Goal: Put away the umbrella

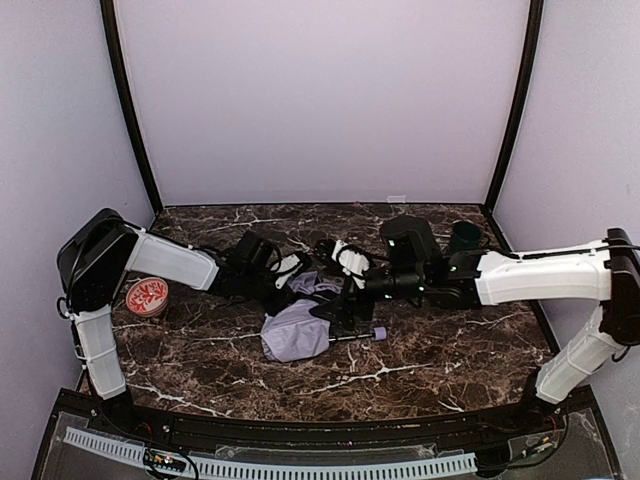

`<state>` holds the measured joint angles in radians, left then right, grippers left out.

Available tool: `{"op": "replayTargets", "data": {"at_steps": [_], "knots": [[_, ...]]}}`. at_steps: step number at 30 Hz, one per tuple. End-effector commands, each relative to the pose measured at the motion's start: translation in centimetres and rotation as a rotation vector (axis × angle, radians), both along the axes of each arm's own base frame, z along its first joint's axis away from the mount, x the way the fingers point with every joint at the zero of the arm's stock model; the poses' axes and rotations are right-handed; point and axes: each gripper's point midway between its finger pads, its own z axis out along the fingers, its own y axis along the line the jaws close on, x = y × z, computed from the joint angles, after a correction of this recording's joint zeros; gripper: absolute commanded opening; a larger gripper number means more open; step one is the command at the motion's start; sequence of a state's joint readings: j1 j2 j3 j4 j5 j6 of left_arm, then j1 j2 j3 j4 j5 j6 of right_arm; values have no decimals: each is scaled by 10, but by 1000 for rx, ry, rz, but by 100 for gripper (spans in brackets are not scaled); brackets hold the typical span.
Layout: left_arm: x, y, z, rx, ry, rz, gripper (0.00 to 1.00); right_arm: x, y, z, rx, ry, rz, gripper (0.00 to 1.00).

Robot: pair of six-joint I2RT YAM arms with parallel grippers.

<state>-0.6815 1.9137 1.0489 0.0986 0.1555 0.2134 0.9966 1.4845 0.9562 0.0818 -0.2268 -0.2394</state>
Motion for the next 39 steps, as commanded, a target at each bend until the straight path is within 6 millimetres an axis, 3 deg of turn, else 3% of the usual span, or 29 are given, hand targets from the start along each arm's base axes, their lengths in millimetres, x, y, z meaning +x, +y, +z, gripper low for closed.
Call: {"op": "replayTargets", "data": {"at_steps": [1,5,10,17,22,24,26,28,30,33,39], "knots": [[-2,19,-4,62,16,37,0,12,24,-29,34,307,29,85],[-2,17,-3,53,18,37,0,15,33,-60,10,381,5,65],[3,16,13,43,1,48,0,32,11,-117,-48,530,-110,42],[13,-5,74,-97,-68,30,0,35,-14,-185,-148,719,-197,37],[19,-17,104,-179,-101,20,0,19,-25,-208,-190,796,-182,37],[31,-14,104,-164,-121,57,0,14,-27,-209,-202,808,-163,36],[47,-6,88,-131,-93,114,0,8,-28,-207,-201,821,-140,36],[60,1,57,-64,-35,159,0,3,-28,-200,-190,821,-112,37],[80,21,23,42,4,229,0,3,-27,-188,-172,802,-92,40],[70,29,-15,110,88,241,0,8,-18,-158,-140,753,-54,46],[51,21,-27,77,131,192,0,26,-12,-104,-130,607,-31,58]]}}
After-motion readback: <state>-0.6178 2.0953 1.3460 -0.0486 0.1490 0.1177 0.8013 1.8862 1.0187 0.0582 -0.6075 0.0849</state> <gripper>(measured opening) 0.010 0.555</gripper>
